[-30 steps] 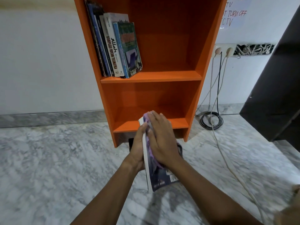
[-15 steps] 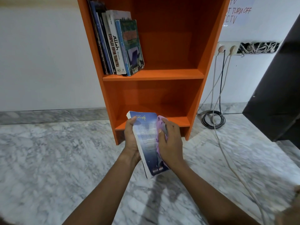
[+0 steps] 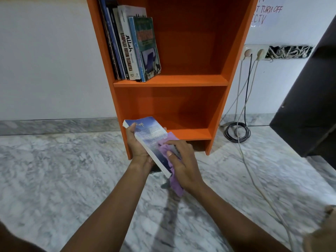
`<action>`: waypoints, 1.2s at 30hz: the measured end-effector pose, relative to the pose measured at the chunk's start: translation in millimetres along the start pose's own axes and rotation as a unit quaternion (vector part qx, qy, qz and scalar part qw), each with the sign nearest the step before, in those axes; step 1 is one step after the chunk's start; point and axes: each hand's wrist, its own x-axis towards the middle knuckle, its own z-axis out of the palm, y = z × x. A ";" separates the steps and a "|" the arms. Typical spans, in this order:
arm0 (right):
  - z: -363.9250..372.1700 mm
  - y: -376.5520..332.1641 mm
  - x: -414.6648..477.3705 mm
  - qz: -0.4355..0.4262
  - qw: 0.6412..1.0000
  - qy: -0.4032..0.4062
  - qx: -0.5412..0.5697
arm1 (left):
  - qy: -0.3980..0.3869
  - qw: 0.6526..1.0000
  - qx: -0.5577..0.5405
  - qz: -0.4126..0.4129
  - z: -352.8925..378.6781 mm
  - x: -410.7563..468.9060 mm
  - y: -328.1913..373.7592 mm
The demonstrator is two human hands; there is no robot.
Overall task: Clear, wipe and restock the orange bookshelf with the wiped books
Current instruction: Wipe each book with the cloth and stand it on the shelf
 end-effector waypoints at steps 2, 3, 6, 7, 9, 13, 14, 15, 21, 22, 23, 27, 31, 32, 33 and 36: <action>7.1 -14.9 -5.3 -0.032 0.998 -0.039 0.032 | 0.005 1.000 -0.003 0.007 -1.6 0.5 2.6; 10.0 -19.9 -6.6 -0.047 0.996 -0.058 0.041 | 0.006 1.000 -0.008 0.015 -3.0 1.3 4.3; 10.6 -16.4 -7.3 -0.078 0.994 -0.070 0.028 | 0.007 0.999 -0.014 0.034 -6.5 4.2 7.1; 7.9 -9.6 -7.0 -0.078 0.995 -0.063 0.010 | 0.004 0.999 -0.011 0.032 -6.6 3.0 8.1; 0.0 8.7 -7.6 -0.059 0.996 -0.042 -0.046 | -0.011 1.000 -0.004 0.024 -8.1 1.6 8.4; -13.9 45.6 -6.2 -0.010 0.991 -0.013 -0.134 | -0.022 1.000 0.002 0.020 -12.7 3.9 8.6; -15.2 54.4 -4.1 0.006 0.990 -0.014 -0.142 | -0.021 0.999 0.008 0.024 -12.8 4.3 9.1; -17.4 59.6 -1.4 0.031 0.989 -0.016 -0.143 | -0.024 0.999 0.015 0.031 -12.5 5.3 9.3; -27.4 37.9 10.7 0.148 0.989 0.016 0.015 | -0.102 0.994 -0.002 0.032 -11.6 6.3 10.6; -29.4 28.4 12.9 0.147 0.987 -0.004 0.061 | -0.132 0.991 -0.010 0.023 -12.5 6.3 10.0; -33.1 19.7 15.2 0.157 0.981 -0.032 0.109 | -0.156 0.987 -0.021 0.011 -13.2 4.9 9.8; -52.8 5.5 20.6 0.255 0.918 -0.158 0.258 | -0.208 0.978 -0.023 -0.019 -13.3 -1.7 9.3; -46.2 6.4 20.7 0.225 0.930 -0.069 0.283 | -0.115 0.991 0.058 0.038 -9.3 4.3 17.9; -43.5 6.6 22.0 0.213 0.934 -0.022 0.287 | -0.064 0.990 0.118 0.053 -9.5 9.6 18.2; -41.2 7.2 24.2 0.198 0.943 0.019 0.266 | -0.005 0.980 0.188 0.061 -11.0 14.0 16.2; -34.6 5.8 26.3 0.145 0.973 0.069 0.164 | 0.120 0.938 0.317 0.071 -11.6 15.6 4.3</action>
